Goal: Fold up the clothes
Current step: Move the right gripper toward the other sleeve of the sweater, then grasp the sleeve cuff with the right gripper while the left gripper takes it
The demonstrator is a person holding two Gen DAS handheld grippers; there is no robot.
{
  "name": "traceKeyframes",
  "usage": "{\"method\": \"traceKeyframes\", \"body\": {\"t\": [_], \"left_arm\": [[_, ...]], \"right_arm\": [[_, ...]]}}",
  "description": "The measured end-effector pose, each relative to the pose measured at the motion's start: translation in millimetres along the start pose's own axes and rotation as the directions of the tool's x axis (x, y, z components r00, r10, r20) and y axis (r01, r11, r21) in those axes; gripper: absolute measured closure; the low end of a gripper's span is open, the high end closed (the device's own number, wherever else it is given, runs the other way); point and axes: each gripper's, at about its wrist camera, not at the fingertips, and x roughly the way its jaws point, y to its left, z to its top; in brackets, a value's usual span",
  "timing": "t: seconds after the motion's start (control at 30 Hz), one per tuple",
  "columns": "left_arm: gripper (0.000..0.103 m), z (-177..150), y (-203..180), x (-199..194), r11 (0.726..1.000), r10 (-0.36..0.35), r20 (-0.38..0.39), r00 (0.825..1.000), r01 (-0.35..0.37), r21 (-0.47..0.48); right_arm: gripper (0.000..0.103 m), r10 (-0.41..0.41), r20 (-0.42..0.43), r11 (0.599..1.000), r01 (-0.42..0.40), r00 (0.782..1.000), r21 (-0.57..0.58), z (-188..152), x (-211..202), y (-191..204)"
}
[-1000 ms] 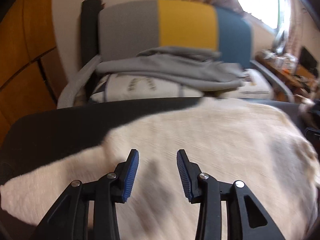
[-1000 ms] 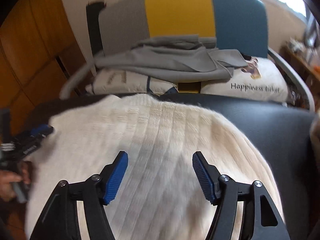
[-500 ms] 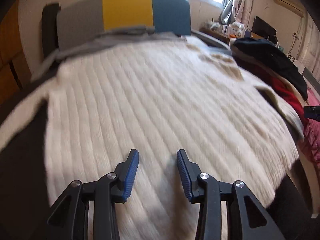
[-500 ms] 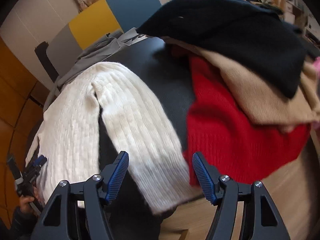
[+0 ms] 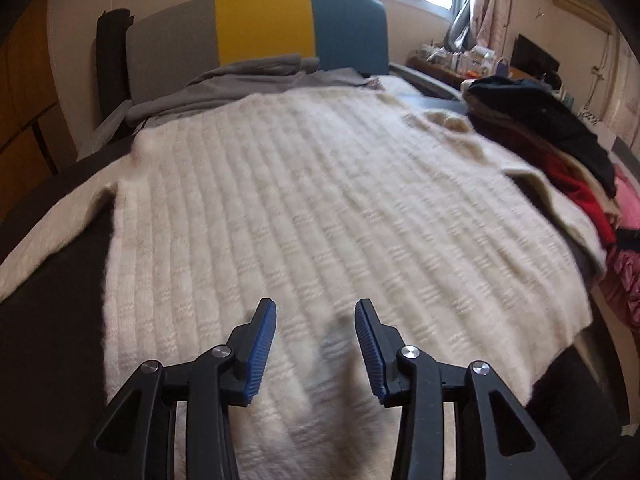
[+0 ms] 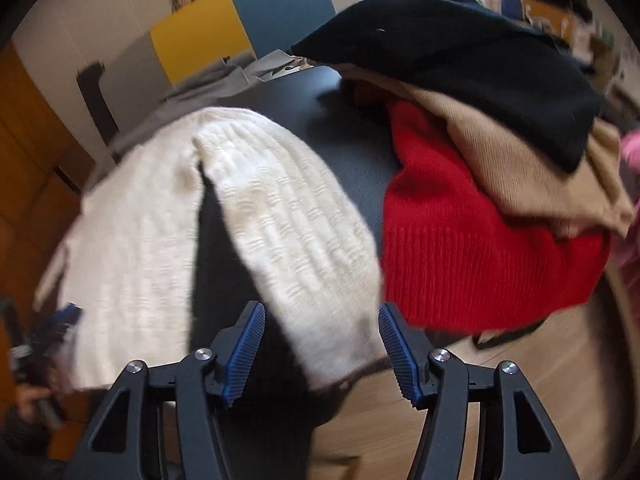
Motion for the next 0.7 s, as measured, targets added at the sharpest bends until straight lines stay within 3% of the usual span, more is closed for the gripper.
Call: {"method": "traceKeyframes", "body": {"t": [0.07, 0.17, 0.23, 0.3, 0.4, 0.43, 0.47, 0.5, 0.57, 0.7], "left_arm": [[0.061, 10, -13, -5, 0.999, -0.046, 0.014, 0.999, 0.046, 0.017], [0.061, 25, -44, -11, 0.987, -0.127, 0.025, 0.992, 0.123, 0.099], [0.061, 35, -74, -14, 0.963, -0.205, 0.020, 0.979, 0.198, 0.185], [0.061, 44, -109, -18, 0.922, -0.297, 0.011, 0.955, 0.284, 0.262], [0.061, 57, -162, -21, 0.838, -0.408, -0.026, 0.913, 0.386, 0.385], [0.061, 59, -179, -22, 0.804, -0.434, -0.036, 0.900, 0.405, 0.435], [0.060, 61, -198, -23, 0.758, -0.457, -0.047, 0.888, 0.417, 0.501], [0.060, 61, -214, -23, 0.717, -0.465, -0.062, 0.883, 0.417, 0.558], [0.060, 59, -244, -18, 0.632, -0.472, -0.093, 0.877, 0.410, 0.657], [0.060, 54, -296, -3, 0.458, -0.465, -0.149, 0.872, 0.382, 0.803]], "right_arm": [[0.041, 0.057, 0.005, 0.997, -0.057, 0.998, 0.058, -8, -10, -5], [0.043, 0.081, -0.014, 0.988, -0.078, 0.997, 0.136, -24, 6, -12], [0.047, 0.103, 0.001, 0.979, -0.102, 0.995, 0.176, -28, 15, -16], [0.050, 0.128, 0.020, 0.969, -0.129, 0.992, 0.211, -30, 24, -19], [0.055, 0.171, 0.054, 0.947, -0.179, 0.984, 0.267, -33, 31, -28], [0.061, 0.200, 0.065, 0.932, -0.210, 0.978, 0.294, -34, 29, -34], [0.080, 0.232, 0.079, 0.914, -0.245, 0.970, 0.322, -35, 27, -42], [0.088, 0.272, 0.101, 0.885, -0.290, 0.957, 0.364, -36, 26, -51], [0.089, 0.333, 0.151, 0.826, -0.365, 0.931, 0.430, -36, 23, -67], [0.089, 0.379, 0.186, 0.782, -0.421, 0.907, 0.459, -33, 20, -76]]}}
